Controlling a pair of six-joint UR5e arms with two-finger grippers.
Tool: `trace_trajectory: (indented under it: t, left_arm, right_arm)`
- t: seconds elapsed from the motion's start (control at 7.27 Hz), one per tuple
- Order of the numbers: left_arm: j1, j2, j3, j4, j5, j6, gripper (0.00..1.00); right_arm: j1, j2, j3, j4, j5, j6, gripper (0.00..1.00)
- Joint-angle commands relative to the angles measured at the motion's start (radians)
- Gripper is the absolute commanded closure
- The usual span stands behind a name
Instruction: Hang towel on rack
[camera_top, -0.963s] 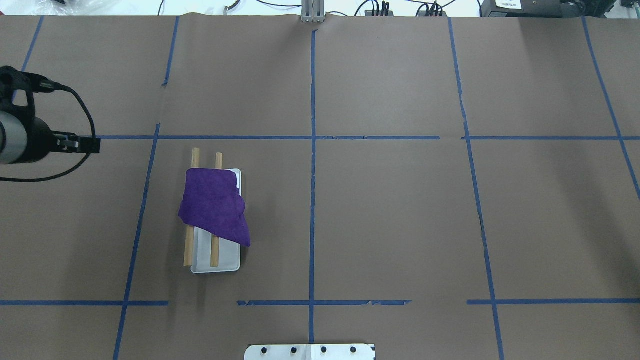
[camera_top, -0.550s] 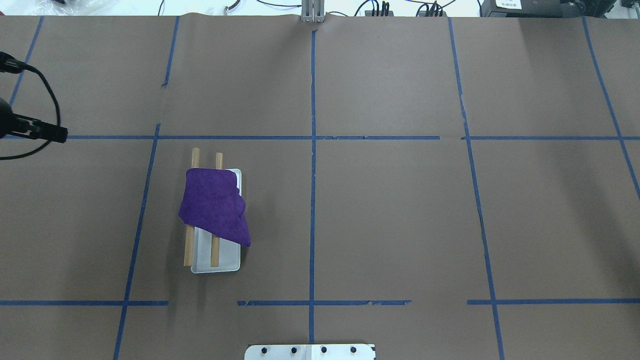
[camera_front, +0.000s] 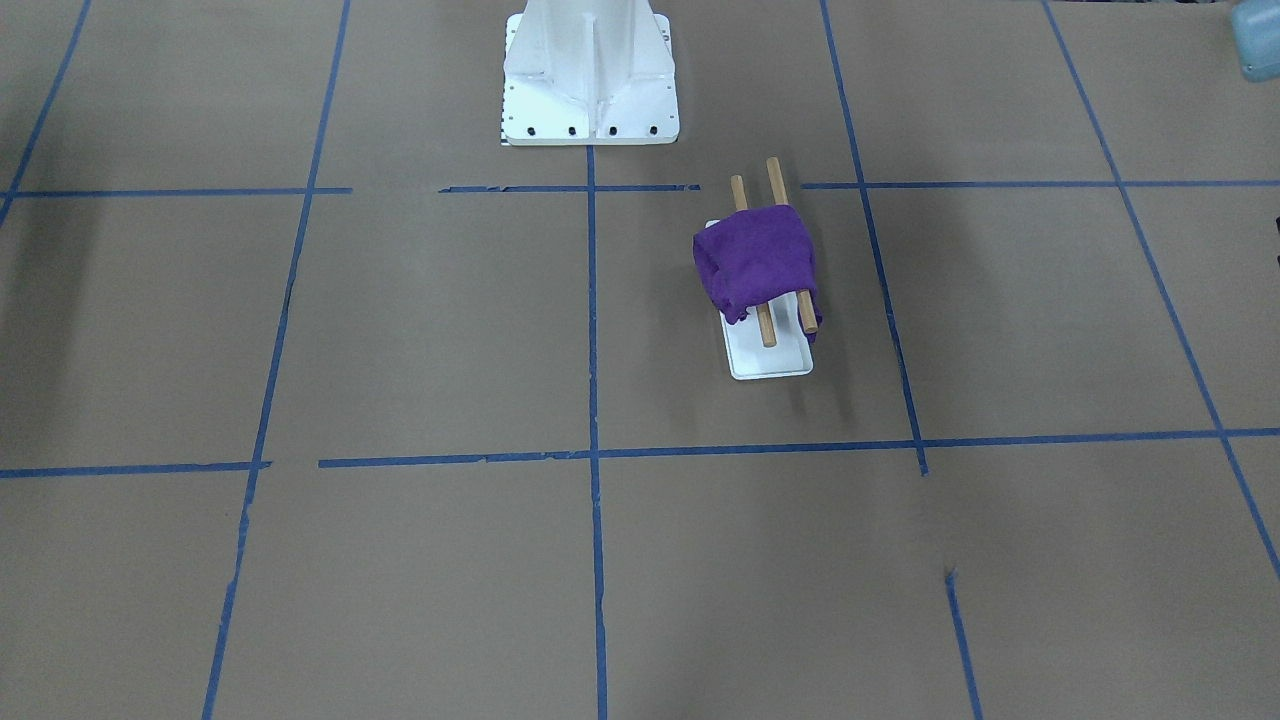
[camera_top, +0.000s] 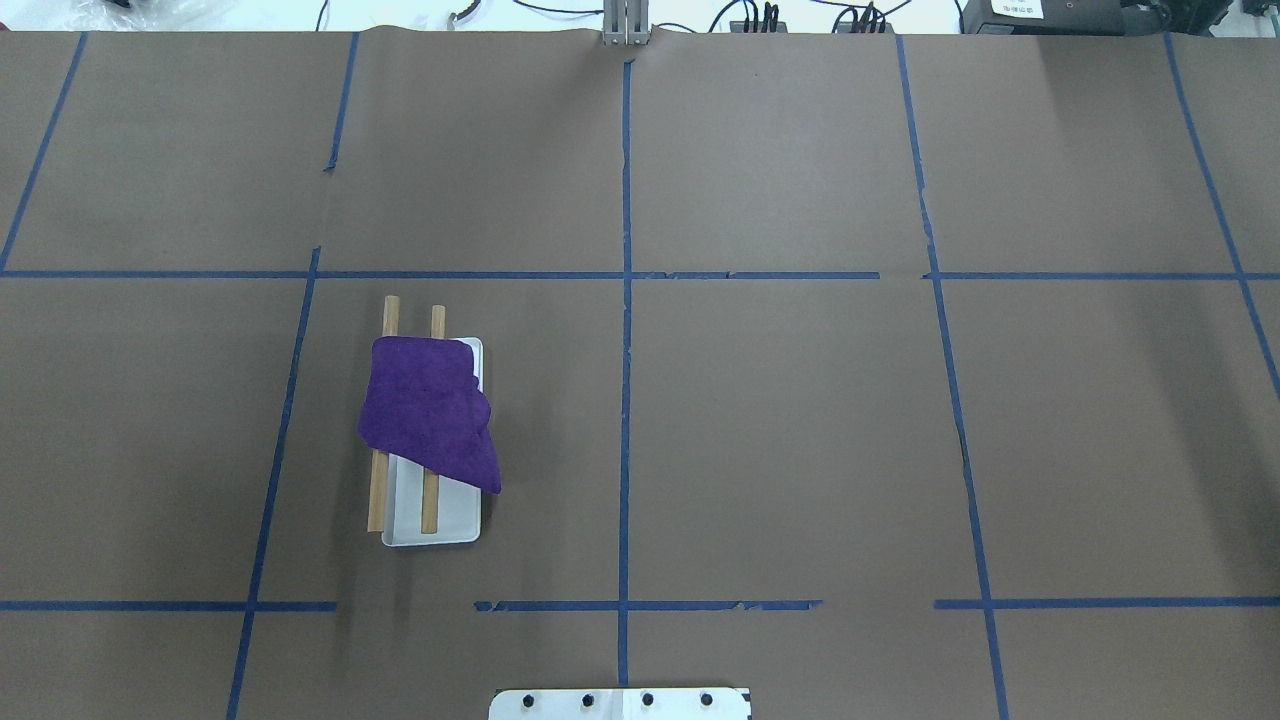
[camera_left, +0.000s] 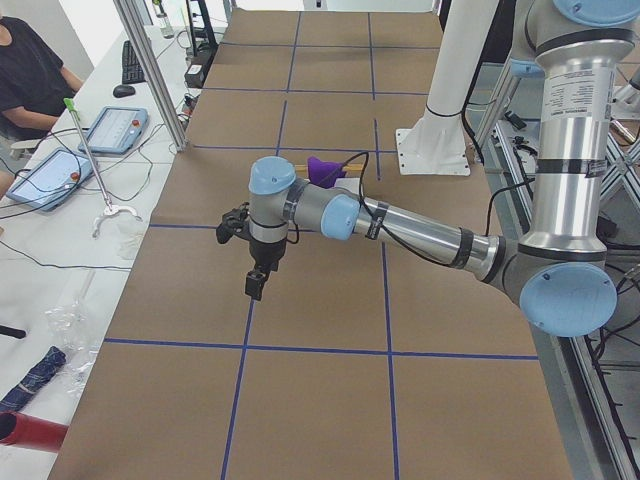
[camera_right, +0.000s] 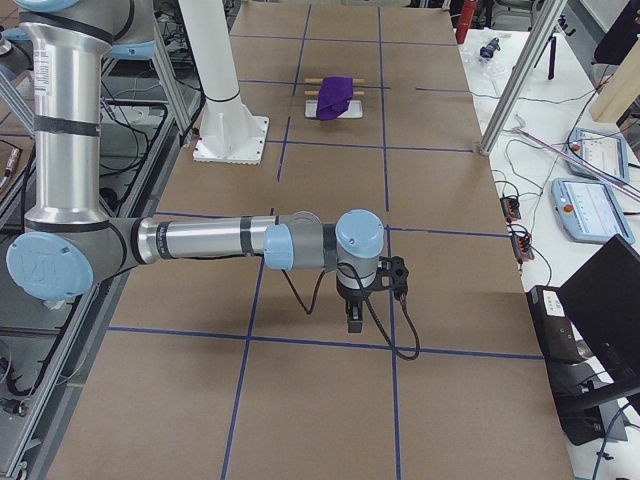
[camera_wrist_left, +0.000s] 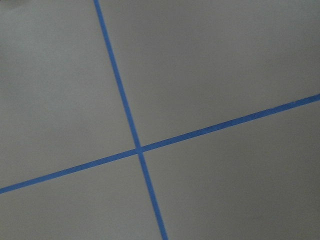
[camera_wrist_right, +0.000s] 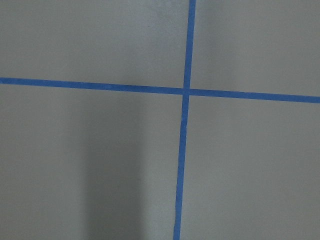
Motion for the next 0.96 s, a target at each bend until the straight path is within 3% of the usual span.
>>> trace_trajectory:
  t: [0.0,0.28,0.55,0.83]
  left_arm:
    - [-0.076,0.011,0.1,0.035,-0.021,0.144,0.0]
    - [-0.094,0.042,0.167,0.025,-0.16,0.145,0.0]
    - [-0.094,0.043,0.171,0.04,-0.161,0.143,0.0]
    - [-0.091,0.047,0.164,0.106,-0.226,0.139,0.0]
  right_arm:
    - [0.0,-0.009,-0.017,0.023,0.009,0.006,0.0]
    - [0.0,-0.009,-0.028,0.023,0.038,0.017,0.0]
    - [0.0,-0.009,-0.045,0.023,0.07,0.016,0.0]
    - [0.0,-0.011,-0.045,0.021,0.07,0.017,0.0]
